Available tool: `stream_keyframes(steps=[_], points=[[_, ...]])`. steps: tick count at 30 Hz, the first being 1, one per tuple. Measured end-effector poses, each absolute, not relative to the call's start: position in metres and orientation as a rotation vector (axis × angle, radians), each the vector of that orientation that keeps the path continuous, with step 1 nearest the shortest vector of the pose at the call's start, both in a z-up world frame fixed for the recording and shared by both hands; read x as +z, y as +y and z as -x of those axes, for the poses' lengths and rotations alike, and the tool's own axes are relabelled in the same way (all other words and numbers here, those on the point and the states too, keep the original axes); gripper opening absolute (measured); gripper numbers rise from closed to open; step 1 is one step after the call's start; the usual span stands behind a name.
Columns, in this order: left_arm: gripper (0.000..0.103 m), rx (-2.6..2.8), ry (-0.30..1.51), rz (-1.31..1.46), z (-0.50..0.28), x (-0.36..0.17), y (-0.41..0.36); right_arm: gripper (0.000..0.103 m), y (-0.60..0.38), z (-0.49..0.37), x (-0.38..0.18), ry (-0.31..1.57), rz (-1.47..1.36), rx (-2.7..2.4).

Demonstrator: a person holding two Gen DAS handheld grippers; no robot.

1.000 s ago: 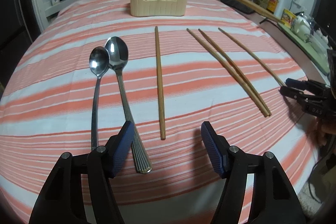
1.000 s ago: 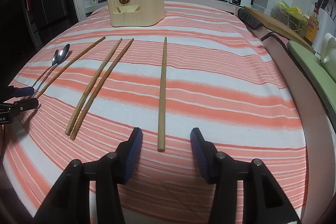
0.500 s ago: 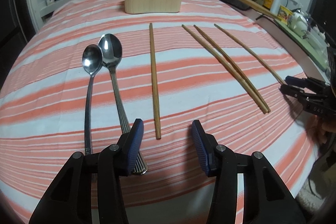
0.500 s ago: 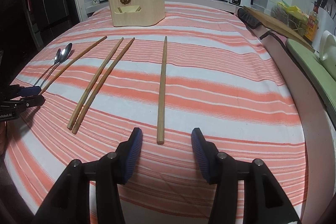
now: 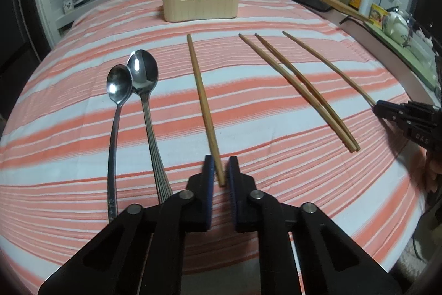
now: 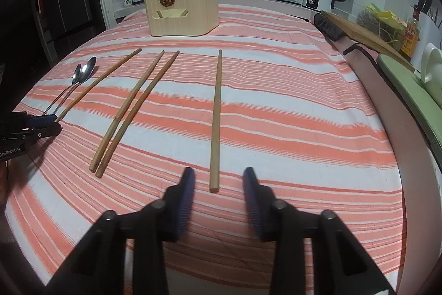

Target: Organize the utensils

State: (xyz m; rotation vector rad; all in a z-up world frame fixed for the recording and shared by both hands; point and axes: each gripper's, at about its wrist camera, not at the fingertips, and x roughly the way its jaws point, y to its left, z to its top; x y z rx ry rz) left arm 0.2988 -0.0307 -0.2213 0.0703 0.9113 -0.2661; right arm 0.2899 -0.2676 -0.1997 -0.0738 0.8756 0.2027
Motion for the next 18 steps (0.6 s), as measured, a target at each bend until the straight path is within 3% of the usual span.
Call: stream_keyframes(steps=[6, 18], points=[[0.002, -0.26, 0.862, -0.069, -0.295, -0.198, -0.025, 0.007, -0.27, -0.29, -0.178, 0.838, 0.036, 0.203], [0.002, -0.308, 0.635, -0.089, -0.278, -0.08, -0.013, 0.007, -0.252, -0.276, -0.06, 0.61, 0.118, 0.24]])
